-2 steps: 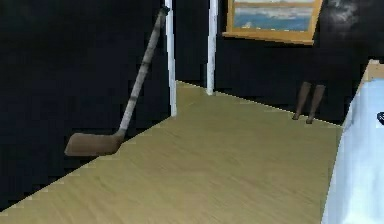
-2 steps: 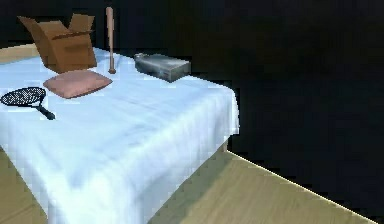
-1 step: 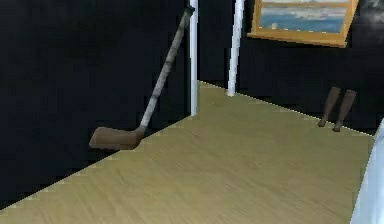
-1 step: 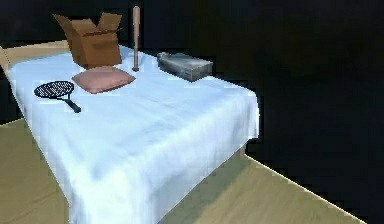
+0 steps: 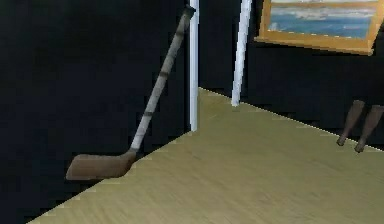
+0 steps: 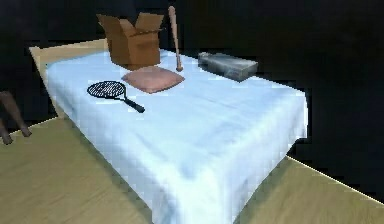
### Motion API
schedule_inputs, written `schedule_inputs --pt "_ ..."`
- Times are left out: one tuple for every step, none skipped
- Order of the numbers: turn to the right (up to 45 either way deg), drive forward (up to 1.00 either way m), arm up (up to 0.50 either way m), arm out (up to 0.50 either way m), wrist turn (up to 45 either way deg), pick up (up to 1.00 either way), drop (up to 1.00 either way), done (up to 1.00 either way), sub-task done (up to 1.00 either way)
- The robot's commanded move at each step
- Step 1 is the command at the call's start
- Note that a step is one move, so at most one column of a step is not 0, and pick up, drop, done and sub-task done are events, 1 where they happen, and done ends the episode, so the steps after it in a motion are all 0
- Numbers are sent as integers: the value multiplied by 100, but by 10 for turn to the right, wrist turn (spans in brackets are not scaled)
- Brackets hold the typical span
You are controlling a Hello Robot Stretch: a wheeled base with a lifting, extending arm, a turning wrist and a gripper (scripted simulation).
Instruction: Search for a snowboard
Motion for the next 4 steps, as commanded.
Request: schedule_inputs --pt "150 0 0 0 0 0 0 0 0" --pt "0 10 0 0 0 0 0 0 0" --pt "-150 0 0 0 0 0 0 0 0" --pt "0 20 0 0 0 0 0 0 0"
